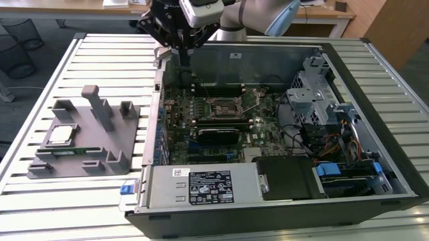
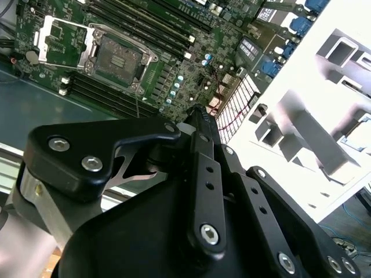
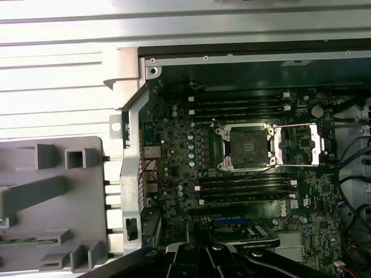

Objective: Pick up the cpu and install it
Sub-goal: 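Reach for the cpu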

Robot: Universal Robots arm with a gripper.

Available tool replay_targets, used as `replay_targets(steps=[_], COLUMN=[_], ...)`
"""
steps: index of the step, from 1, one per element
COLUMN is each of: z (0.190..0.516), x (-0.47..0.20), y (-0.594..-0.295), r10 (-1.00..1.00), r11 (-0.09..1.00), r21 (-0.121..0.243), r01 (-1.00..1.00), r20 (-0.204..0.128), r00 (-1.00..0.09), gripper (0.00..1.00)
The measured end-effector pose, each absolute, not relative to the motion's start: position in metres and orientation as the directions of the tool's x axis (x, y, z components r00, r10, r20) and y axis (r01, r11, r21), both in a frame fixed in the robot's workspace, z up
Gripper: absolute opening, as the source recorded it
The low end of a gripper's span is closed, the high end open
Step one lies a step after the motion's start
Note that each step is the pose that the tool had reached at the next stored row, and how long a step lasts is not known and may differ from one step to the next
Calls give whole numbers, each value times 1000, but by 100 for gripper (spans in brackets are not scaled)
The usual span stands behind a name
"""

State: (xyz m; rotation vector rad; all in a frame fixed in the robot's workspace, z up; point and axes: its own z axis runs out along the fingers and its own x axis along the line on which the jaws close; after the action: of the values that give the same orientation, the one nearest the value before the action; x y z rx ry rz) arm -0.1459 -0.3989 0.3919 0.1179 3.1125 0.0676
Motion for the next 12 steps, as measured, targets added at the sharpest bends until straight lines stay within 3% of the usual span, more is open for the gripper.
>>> replay_targets(steps=[12], z=[392], x=[-153], y=[-399], r10=[76], r11=[996], r21=[44], r01=[75], r20=[-24], r00=[-997], gripper=[11])
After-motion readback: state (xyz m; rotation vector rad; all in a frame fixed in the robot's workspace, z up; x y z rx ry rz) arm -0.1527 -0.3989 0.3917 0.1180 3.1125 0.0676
